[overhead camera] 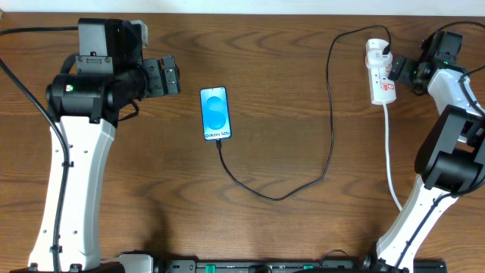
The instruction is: Plug charger to phone and switch on socket
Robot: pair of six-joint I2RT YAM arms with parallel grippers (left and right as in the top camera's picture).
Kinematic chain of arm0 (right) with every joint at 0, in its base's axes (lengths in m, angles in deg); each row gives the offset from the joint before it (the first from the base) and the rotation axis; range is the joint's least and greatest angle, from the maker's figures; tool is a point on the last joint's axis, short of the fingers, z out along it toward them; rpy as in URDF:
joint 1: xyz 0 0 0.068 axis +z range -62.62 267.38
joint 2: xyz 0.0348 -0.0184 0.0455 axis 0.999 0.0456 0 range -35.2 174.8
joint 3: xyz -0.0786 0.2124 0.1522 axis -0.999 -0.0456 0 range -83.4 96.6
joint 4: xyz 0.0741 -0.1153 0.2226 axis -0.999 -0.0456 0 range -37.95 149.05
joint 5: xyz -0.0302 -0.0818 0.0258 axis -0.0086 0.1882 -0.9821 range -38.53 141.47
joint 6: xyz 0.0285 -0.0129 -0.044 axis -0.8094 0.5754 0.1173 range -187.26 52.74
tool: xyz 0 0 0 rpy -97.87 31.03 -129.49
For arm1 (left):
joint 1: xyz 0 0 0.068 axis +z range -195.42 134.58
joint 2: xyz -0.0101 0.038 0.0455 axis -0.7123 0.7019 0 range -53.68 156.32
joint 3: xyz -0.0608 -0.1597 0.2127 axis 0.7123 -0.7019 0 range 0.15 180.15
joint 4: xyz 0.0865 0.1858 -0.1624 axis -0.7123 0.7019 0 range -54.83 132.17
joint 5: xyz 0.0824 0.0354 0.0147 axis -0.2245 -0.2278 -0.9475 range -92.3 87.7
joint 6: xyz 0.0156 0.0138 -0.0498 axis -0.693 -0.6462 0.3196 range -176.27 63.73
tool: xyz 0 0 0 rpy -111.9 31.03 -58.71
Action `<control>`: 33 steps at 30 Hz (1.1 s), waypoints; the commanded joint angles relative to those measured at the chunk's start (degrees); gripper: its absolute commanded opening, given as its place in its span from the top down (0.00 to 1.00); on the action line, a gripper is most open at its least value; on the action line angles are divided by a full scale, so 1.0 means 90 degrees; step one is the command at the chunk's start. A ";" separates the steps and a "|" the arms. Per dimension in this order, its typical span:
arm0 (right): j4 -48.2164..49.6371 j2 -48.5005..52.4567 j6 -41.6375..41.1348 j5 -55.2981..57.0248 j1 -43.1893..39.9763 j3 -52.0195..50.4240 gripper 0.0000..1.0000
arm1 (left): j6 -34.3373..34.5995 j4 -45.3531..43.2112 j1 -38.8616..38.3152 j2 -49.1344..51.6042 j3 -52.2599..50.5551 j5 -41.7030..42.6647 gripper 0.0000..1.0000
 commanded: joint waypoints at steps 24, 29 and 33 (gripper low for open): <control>-0.3468 -0.4432 0.0469 -0.2200 0.0051 0.0194 0.01 | -0.0015 0.0002 0.0012 -0.0066 0.0053 -0.0063 0.02; -0.4277 -0.5229 0.0410 -0.2229 0.0049 0.0194 0.01 | -0.0015 0.0002 0.0012 -0.0066 0.0053 -0.0066 0.02; -0.4857 -0.5986 0.0393 -0.2229 0.0049 0.0194 0.01 | -0.0015 0.0002 0.0012 -0.0066 0.0053 -0.0063 0.02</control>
